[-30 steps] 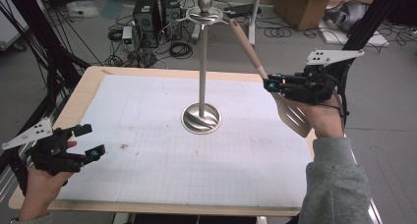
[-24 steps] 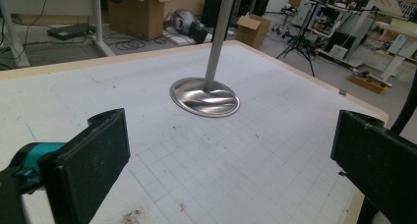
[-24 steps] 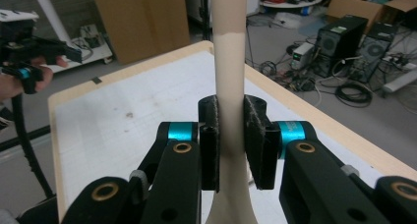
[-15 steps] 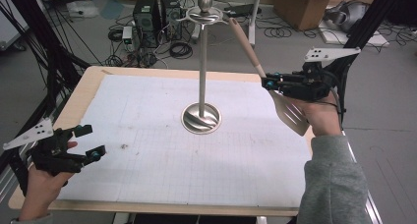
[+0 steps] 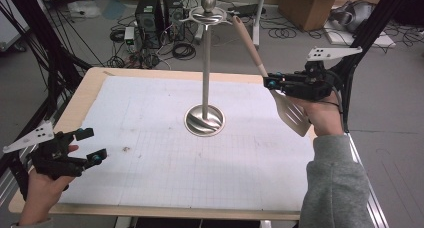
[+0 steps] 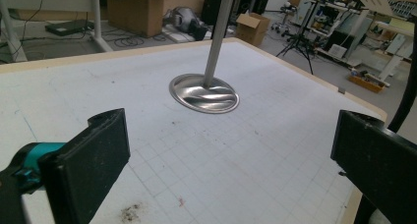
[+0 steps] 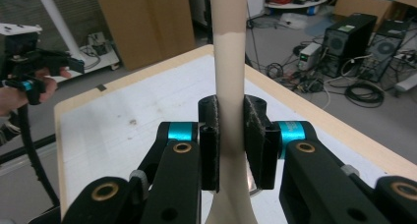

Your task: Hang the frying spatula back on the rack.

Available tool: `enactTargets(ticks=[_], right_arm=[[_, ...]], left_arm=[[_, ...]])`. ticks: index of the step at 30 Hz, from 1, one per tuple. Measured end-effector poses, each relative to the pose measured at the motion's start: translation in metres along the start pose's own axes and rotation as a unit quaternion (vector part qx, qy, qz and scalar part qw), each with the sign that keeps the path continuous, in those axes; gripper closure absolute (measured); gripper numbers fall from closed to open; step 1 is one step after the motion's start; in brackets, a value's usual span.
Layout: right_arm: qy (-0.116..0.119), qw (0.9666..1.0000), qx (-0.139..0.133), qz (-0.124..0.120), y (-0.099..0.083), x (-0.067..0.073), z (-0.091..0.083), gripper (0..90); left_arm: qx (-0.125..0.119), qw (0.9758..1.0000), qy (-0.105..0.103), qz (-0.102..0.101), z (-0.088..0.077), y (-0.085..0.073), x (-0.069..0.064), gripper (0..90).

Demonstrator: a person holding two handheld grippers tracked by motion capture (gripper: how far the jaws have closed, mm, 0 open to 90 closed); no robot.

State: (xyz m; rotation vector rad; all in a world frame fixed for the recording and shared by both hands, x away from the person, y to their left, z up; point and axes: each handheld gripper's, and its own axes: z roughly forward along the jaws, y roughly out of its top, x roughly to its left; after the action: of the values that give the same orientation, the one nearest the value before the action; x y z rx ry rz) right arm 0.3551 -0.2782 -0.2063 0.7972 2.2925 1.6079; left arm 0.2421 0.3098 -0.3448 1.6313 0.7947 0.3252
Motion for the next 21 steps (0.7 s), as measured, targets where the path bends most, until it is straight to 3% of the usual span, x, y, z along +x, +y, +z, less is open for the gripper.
enactTargets(ticks=[21], right_arm=[[0.009, 0.9999, 0.008, 0.007, -0.002, -0.003, 0.011, 78.0]], left_arm=[[-0.001, 1.0000, 0.003, -0.002, -0.002, -0.001, -0.001, 1.7]])
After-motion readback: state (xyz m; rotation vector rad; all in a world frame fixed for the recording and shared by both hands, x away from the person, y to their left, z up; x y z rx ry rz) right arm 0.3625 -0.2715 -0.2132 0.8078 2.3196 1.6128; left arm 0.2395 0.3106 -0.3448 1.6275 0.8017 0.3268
